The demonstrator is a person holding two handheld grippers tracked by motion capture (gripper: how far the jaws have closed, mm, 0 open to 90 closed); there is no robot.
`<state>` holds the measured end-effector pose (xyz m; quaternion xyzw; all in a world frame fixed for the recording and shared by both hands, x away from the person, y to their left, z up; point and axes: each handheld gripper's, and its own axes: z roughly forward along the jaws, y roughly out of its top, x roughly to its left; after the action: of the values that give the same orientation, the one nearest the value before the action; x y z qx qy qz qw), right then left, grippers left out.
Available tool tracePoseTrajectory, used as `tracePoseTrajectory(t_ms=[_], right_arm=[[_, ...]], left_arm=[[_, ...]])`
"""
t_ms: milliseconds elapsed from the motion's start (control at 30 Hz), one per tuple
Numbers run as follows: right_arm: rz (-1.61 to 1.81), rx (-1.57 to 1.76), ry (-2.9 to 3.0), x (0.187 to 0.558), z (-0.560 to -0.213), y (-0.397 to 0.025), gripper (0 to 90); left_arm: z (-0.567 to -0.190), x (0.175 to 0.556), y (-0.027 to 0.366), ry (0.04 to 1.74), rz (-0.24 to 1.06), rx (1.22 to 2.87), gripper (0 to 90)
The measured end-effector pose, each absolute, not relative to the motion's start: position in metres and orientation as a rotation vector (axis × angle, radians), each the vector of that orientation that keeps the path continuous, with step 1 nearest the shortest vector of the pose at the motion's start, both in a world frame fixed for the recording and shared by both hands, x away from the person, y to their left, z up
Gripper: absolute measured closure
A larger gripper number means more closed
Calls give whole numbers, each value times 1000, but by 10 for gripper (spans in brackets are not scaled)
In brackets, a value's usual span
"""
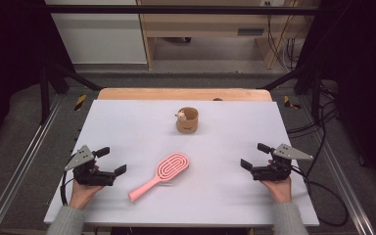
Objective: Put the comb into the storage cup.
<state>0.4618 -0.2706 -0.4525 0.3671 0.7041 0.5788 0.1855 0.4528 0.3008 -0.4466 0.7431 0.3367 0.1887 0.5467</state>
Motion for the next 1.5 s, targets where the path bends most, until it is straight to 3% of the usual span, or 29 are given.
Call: tracePoseTrajectory(t_ms=[1500], right_arm=[[1600, 1021, 2009, 463, -453, -270, 4]], left_arm=[[-425, 453, 277, 823, 438, 1827, 0]])
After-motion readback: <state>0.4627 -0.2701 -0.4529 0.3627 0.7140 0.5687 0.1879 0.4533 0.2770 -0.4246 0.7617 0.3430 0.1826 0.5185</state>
